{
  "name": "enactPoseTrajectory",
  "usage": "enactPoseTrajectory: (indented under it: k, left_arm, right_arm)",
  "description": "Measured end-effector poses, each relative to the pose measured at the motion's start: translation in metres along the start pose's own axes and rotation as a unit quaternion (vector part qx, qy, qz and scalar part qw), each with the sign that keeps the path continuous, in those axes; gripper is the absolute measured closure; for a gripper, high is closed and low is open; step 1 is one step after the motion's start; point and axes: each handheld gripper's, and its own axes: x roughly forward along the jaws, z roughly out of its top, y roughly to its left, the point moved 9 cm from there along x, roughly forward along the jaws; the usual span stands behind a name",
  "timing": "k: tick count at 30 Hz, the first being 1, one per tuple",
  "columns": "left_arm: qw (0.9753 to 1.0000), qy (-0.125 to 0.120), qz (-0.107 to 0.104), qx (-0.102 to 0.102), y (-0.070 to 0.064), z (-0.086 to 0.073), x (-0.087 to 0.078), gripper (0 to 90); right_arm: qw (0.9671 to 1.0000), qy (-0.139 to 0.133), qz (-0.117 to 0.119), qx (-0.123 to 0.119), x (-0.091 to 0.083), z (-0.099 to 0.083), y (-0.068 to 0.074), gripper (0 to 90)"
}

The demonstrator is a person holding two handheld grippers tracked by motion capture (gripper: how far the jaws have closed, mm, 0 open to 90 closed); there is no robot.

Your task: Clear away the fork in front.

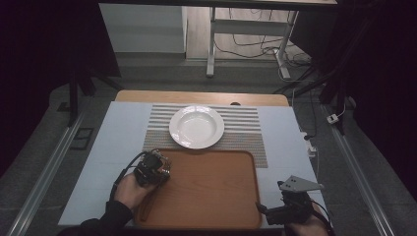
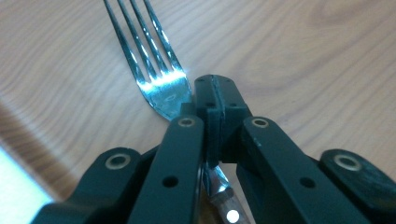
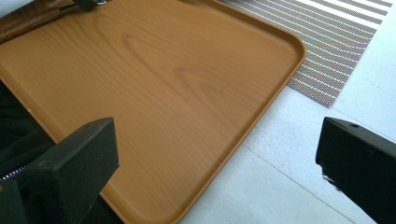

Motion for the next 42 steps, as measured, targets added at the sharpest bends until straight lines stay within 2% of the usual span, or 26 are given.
enactPoseTrajectory:
  k: [8,11,15,22,28,30,32,34,42]
  left_arm:
    - [0.9997,-0.004,0.006,-0.025,0.016,-0.003,-0.004,88.5]
    - [0.9996,-0.007,-0.001,-0.027,0.017,-0.003,-0.005,87.2]
    - [0.9995,-0.019,-0.004,-0.025,0.014,-0.002,-0.008,81.1]
    - [0.9981,-0.055,-0.016,-0.020,0.010,0.003,-0.027,58.7]
    - [0.9936,-0.109,-0.030,0.006,0.002,0.004,-0.048,33.3]
    - [0.9929,-0.115,-0.031,0.007,0.000,0.002,-0.051,25.9]
    - [0.9917,-0.123,-0.037,0.004,-0.004,0.000,-0.056,21.7]
    - [0.9916,-0.126,-0.030,0.000,-0.006,-0.004,-0.061,20.1]
    - [0.9894,-0.142,-0.027,0.012,-0.014,-0.020,-0.074,7.1]
  right_arm:
    - [1.0000,0.000,0.001,0.001,0.000,0.000,0.000,0.0]
    - [1.0000,0.001,0.002,0.001,0.000,0.000,0.000,0.0]
    - [1.0000,0.000,0.002,0.001,0.000,0.000,0.000,0.0]
    - [1.0000,-0.001,0.003,0.003,0.000,0.000,0.000,0.0]
    - [1.0000,-0.001,0.003,0.006,0.000,0.000,0.000,0.0]
    - [1.0000,-0.001,0.003,0.006,0.000,0.000,0.000,0.0]
    - [1.0000,-0.001,0.003,0.006,0.000,0.001,0.000,0.0]
    - [1.0000,-0.001,0.003,0.007,0.000,0.000,0.000,0.0]
    - [1.0000,-0.001,0.003,0.007,0.000,0.000,-0.001,0.0]
